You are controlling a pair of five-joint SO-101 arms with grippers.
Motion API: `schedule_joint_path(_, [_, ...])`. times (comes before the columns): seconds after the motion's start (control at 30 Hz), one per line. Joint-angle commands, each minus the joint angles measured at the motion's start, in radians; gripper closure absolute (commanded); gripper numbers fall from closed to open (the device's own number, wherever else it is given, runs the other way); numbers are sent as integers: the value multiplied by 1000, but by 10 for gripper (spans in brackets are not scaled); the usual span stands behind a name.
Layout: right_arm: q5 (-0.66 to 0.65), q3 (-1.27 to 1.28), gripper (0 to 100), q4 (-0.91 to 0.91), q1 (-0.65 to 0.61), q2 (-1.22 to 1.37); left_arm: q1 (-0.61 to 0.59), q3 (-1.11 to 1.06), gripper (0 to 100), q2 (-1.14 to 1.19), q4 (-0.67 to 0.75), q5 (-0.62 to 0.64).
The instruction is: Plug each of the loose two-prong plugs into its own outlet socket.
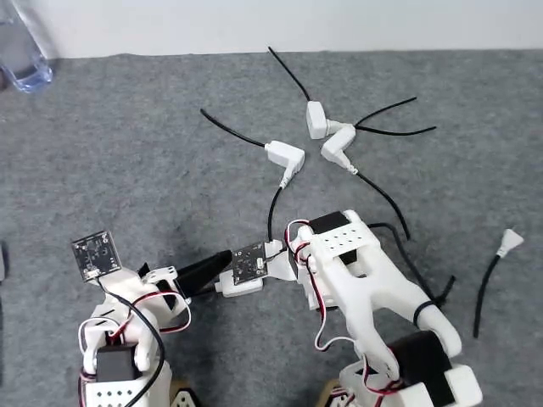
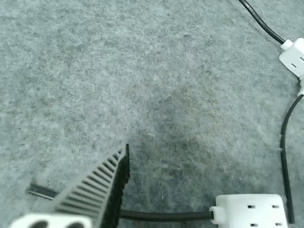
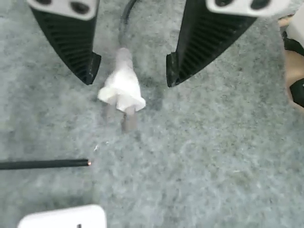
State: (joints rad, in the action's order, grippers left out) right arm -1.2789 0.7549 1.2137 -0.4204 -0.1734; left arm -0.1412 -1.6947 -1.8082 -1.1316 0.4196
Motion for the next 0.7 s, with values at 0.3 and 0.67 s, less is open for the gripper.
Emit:
schedule_joint_path(0.3, [6,161,779,-157,-24,-114,-2,12,349,-5,-6,5])
schedule_joint_path(0.67, [5,169,783,-182,-24,-116,-2,12,349,-5,-6,5])
